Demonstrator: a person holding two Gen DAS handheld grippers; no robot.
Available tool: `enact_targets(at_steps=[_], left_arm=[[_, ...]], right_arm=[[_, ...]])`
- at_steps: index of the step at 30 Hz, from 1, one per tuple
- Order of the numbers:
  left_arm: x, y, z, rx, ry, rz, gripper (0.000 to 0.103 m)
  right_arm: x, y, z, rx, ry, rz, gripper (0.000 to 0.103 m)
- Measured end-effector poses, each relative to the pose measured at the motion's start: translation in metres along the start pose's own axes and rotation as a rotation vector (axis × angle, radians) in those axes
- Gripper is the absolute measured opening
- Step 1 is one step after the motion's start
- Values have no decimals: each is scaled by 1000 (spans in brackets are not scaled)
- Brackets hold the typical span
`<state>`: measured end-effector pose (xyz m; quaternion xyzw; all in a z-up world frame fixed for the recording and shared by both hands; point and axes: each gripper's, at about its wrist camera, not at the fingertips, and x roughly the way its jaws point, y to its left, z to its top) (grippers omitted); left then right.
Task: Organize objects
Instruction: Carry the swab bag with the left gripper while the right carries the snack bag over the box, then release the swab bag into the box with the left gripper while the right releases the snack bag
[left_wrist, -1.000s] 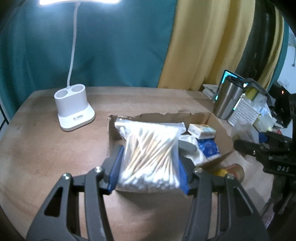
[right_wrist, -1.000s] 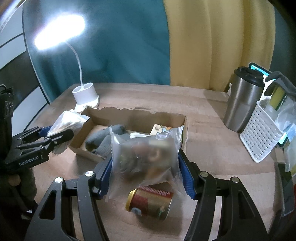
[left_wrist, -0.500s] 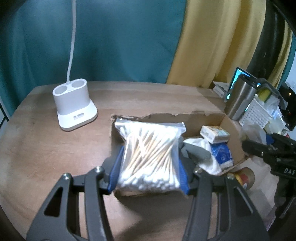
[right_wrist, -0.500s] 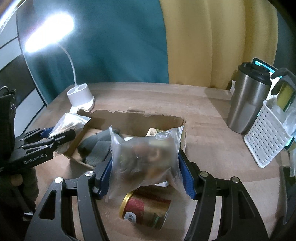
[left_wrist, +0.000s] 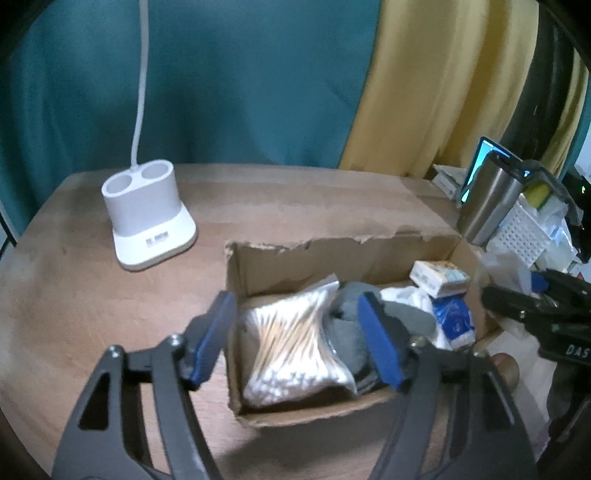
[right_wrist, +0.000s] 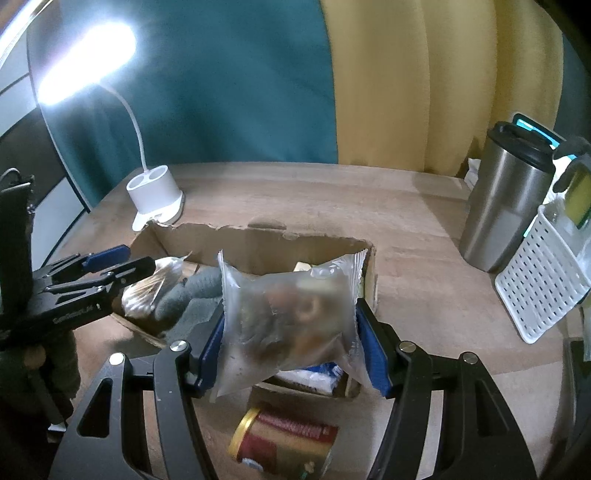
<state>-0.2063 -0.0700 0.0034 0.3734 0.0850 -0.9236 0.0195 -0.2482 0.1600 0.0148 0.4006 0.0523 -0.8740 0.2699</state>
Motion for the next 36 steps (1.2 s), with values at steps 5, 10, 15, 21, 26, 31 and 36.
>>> enact_targets(at_steps=[5,10,15,21,26,31,36], left_arm=[[-10,8,2,12,-29,11,71],[-13,21,2,-8,-32,10,71],[-9,33,1,-23,-17,4,71],[0,44,-3,-30,6,-4,71],[8,51,-10,-49,32,-4,71],[8,53,-12,-59,28,-9,71],[4,51,-12,-62,20,-11,71]], right_arm=[[8,11,5,-18,8,10,67],[18,23,12,-34,22,10,67],[27,29,20,-22,32,2,67],[42,36,27,5,53,-2,67],[53,37,34,45,64,9,68],[57,40,38,65,39,20,85],[51,39,33,50,39,6,85]])
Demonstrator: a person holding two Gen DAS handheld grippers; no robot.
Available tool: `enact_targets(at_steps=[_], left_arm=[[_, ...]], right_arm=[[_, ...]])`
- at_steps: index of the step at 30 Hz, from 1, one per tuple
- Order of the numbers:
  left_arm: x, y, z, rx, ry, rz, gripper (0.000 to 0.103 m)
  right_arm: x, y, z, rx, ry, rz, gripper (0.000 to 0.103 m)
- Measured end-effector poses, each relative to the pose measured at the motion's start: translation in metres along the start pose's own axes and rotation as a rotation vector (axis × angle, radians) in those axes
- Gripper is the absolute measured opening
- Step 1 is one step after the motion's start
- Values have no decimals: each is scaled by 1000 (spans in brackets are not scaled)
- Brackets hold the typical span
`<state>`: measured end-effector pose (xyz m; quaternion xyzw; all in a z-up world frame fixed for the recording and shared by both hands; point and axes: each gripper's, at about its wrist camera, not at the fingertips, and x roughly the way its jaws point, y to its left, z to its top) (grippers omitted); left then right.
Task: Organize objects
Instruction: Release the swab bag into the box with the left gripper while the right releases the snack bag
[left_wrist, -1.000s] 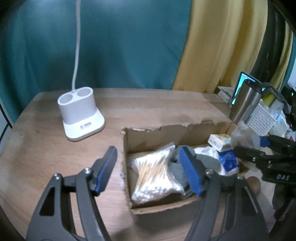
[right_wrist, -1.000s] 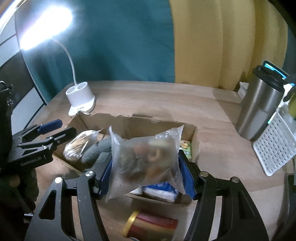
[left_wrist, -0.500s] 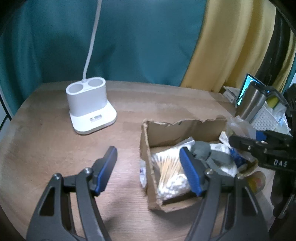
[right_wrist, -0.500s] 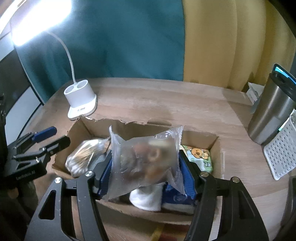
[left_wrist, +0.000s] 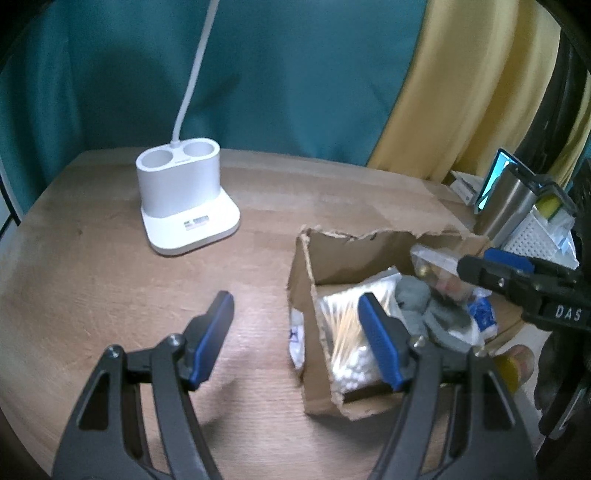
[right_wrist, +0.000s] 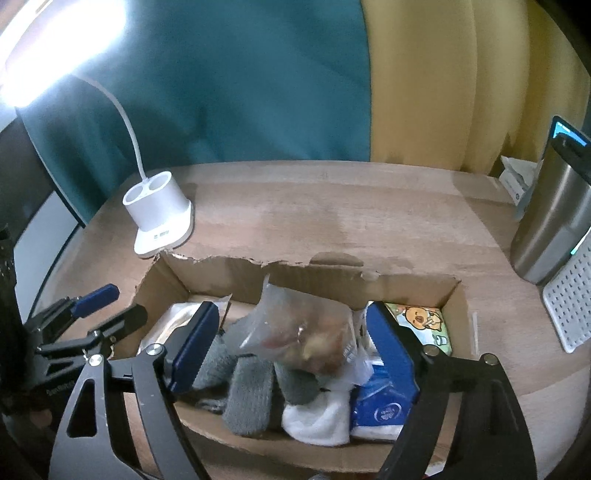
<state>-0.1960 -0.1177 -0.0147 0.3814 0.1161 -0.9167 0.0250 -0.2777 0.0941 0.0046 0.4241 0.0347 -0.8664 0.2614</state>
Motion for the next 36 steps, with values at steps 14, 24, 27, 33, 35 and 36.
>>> enact_targets(at_steps=[14,24,27,33,35,36], left_arm=[[-24,-29,-7,42,-29,-9,72],[-38,-50,-15,69,-44,-19,72],[-42,-54,-17,70,-51,-33,72],[-48,-64,-25,77,-56,-48,78],[-50,-67,-28,81,-55,-52,78],[-51,-68,-30,81,-54,-54,78]], right_arm=[[-37,-23,-25,11,-42,-28,85],[-62,-40,-44,29,-61,-37,85],[-68,-46,-49,49,-69,-37,85],[-76,-52,-64,57,-67,-53,85],[-77,-52,-69,57,-63,-55,85],[-78,-52,-72,57,-61,-55,85]])
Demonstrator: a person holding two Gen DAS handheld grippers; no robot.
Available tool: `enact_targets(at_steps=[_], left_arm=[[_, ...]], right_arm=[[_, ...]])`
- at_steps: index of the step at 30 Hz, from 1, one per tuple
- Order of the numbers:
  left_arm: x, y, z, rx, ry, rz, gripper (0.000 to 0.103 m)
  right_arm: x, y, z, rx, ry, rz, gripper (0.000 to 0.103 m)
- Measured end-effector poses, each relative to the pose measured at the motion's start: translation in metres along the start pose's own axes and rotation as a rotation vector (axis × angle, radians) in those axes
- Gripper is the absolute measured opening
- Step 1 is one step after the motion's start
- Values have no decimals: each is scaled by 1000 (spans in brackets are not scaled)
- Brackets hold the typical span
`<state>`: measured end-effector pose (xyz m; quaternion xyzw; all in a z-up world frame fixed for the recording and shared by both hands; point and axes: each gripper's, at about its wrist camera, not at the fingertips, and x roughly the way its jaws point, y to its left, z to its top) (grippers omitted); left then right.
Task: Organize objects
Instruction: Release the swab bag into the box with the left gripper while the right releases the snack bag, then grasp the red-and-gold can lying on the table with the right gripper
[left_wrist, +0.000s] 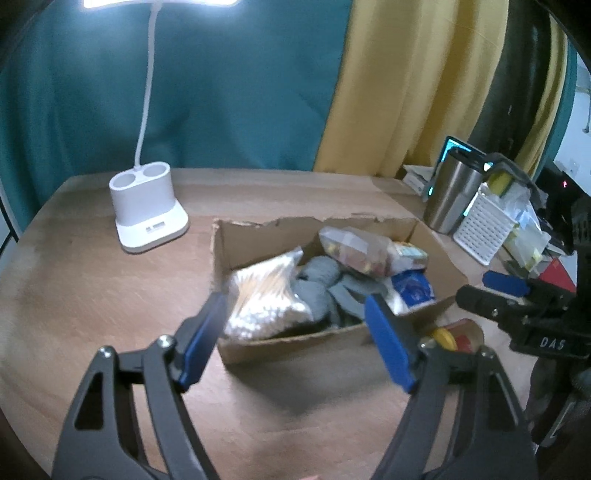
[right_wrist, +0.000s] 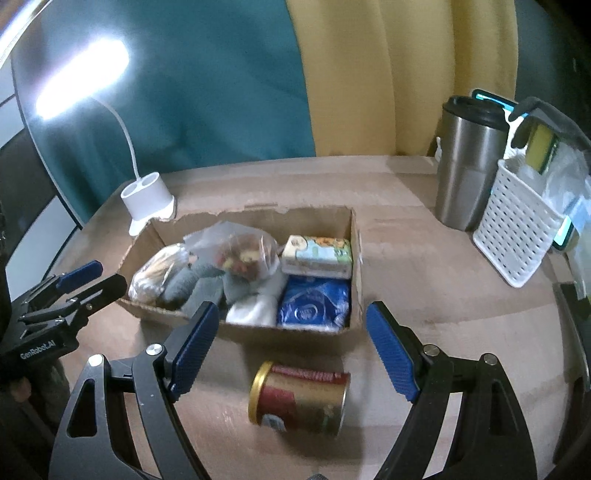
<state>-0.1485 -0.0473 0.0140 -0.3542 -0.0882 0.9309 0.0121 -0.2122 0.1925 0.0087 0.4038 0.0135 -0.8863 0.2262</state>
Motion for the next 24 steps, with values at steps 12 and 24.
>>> enact_targets(at_steps=[12,24], left_arm=[[-9,-11,-16,4,5,-5,79],[-6,-12,-36,-1,41,17,79]], right_arm=[[-6,-4,-23,-2,22,-11,85],[6,-3,-43,-14,87,-6,84]])
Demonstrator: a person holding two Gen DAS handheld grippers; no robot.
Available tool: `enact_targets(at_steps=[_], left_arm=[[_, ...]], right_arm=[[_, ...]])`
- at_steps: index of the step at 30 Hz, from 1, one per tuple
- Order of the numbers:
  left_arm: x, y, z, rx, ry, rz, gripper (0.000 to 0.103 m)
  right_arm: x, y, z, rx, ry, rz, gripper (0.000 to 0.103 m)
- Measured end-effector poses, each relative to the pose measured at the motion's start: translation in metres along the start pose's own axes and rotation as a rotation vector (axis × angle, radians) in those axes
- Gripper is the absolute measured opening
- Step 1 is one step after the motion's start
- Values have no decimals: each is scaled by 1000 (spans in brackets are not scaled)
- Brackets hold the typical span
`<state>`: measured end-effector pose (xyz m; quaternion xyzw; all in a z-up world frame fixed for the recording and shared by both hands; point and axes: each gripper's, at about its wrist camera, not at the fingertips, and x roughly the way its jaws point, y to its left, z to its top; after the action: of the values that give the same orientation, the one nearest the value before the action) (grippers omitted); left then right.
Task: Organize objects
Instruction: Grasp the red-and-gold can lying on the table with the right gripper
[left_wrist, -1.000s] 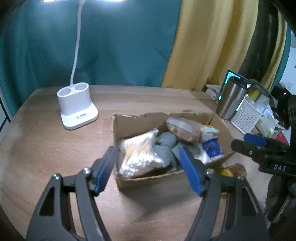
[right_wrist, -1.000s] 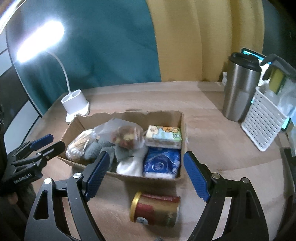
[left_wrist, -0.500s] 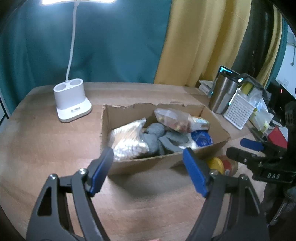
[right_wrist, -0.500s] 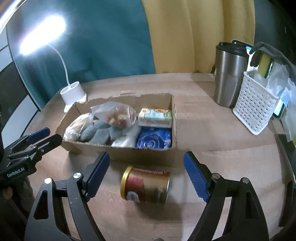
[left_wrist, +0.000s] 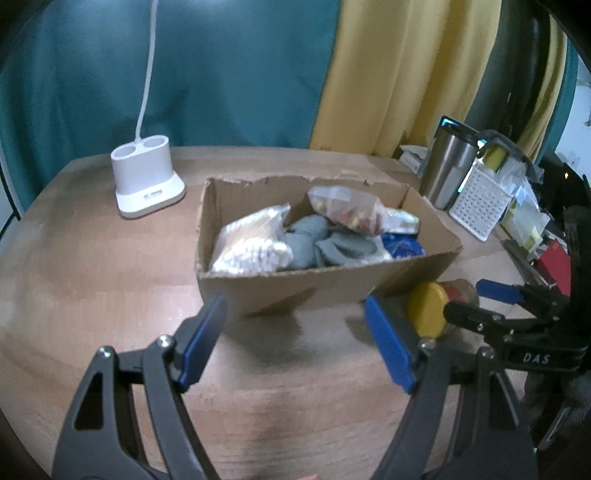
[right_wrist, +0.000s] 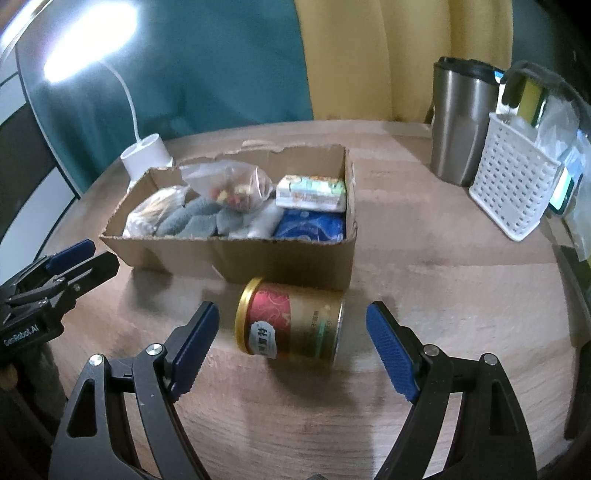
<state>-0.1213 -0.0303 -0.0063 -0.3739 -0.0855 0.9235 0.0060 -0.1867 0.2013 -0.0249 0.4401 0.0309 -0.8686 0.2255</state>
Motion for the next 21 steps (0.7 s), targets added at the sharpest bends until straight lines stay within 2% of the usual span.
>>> enact_targets(at_steps=[9,13,21], left_arm=[[6,-2,-3,5,17,10,79],[7,-4,-3,11,24,7,79],[4,-9,1,25,12,-1,79]], right_arm=[[8,0,-5,-8,22,6,84],[13,-1,-8,-12,44,-8,66],[7,-4,-7,-10,25,-9,66]])
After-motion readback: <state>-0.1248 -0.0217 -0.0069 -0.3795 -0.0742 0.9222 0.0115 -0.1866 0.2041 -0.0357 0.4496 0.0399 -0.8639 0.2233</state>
